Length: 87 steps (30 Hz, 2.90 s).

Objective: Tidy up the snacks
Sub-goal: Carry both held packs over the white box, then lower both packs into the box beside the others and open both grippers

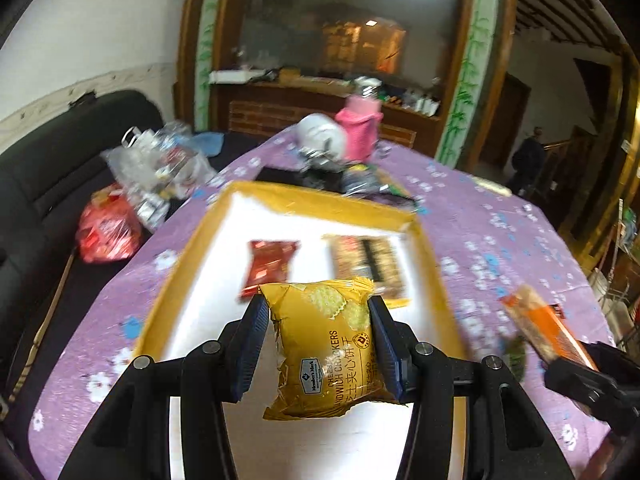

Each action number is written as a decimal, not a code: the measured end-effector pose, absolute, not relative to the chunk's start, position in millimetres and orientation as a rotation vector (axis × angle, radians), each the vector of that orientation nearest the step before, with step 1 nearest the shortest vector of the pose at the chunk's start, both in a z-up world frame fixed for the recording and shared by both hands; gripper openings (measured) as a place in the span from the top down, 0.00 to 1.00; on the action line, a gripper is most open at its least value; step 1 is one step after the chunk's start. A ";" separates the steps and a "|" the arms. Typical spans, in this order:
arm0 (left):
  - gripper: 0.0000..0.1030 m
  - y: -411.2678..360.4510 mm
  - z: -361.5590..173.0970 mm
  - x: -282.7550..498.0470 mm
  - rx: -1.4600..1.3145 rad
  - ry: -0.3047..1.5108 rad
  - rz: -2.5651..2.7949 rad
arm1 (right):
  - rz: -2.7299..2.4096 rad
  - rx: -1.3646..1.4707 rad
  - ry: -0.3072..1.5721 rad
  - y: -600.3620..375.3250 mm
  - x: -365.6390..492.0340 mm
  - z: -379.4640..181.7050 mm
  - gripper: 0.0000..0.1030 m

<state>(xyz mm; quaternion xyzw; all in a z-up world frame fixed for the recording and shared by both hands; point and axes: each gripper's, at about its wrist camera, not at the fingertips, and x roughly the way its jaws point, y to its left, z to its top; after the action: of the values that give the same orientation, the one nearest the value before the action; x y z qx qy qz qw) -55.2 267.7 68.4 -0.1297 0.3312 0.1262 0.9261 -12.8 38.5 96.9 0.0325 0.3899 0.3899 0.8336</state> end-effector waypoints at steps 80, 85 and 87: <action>0.21 299.0 42.0 -13.5 -0.156 0.823 0.274 | 0.817 -0.022 0.852 141.3 7.8 46.7 0.31; 0.21 299.1 44.3 -15.7 -0.158 0.807 0.268 | 0.818 -0.022 0.845 140.8 7.6 47.6 0.28; 0.21 299.1 45.9 -17.6 -0.160 0.797 0.265 | 0.819 -0.022 0.844 140.9 7.9 47.9 0.28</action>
<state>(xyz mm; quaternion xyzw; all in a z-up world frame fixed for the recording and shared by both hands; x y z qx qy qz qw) -17.6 299.1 45.9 -0.0777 0.3864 0.1285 0.9100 7.9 140.9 47.9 -0.0104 0.3983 0.3861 0.8320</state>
